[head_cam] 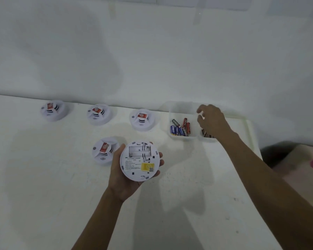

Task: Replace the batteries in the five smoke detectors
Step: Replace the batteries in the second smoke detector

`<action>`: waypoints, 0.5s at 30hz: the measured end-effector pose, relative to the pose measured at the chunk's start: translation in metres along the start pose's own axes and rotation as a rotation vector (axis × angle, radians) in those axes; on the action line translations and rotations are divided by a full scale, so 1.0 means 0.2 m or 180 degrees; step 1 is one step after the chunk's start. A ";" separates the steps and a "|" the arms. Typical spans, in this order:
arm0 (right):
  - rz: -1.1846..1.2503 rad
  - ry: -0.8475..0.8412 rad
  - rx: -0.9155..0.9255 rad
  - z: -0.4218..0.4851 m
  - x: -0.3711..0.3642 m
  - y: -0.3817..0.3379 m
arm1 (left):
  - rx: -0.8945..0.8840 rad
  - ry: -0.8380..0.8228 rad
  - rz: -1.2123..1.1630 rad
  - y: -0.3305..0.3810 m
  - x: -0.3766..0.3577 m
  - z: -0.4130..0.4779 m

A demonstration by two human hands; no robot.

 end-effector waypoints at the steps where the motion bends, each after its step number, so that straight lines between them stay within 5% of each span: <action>1: 0.0025 -0.0112 0.0196 0.00 -0.01 -0.05 | -0.0010 -0.0001 0.0008 0.00 0.00 0.01; 7: 0.0092 -0.1455 0.0151 0.00 -0.26 -0.17 | -0.0110 -0.0028 0.0077 -0.02 -0.01 0.03; 15: 0.0083 -0.1859 -0.0182 0.05 -0.42 -0.15 | -0.0196 0.0026 0.0098 -0.02 0.00 0.00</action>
Point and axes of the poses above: each hand's wrist, its own z-axis towards the middle knuckle, its own x-axis out of the back of the hand, y = z × x, the point moved 6 cm from there along z, towards the middle knuckle, and after that the axes turned 10 degrees about z, right-handed, at the moved point
